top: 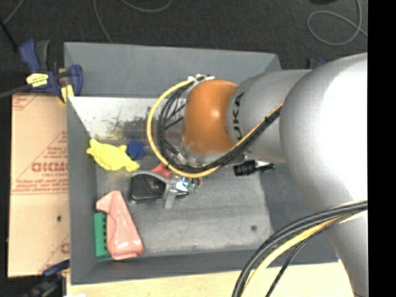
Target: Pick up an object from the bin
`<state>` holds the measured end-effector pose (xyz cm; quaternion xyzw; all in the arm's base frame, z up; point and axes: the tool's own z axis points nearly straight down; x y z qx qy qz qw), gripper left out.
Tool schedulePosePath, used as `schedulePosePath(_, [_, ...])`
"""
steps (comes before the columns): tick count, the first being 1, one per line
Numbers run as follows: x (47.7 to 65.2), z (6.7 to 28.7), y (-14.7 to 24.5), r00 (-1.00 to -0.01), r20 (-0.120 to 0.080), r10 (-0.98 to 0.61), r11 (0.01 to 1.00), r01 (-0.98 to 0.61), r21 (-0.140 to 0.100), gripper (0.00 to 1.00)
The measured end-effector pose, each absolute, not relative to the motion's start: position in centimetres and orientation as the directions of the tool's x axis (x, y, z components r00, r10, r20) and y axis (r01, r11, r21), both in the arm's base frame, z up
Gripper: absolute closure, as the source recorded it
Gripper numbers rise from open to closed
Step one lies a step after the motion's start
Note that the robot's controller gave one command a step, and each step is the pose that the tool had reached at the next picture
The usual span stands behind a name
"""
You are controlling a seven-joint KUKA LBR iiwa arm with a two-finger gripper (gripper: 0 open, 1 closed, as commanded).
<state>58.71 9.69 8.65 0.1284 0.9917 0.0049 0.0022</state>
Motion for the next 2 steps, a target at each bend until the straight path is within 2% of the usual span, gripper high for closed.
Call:
schedulePosePath(1, [59.49, 7.77, 9.09, -0.9, -0.008, 0.436, 0.9, 0.436, 0.02, 1.0])
schedulePosePath(2, [59.49, 7.77, 9.09, -0.9, -0.008, 0.437, 0.9, 0.436, 0.02, 1.0])
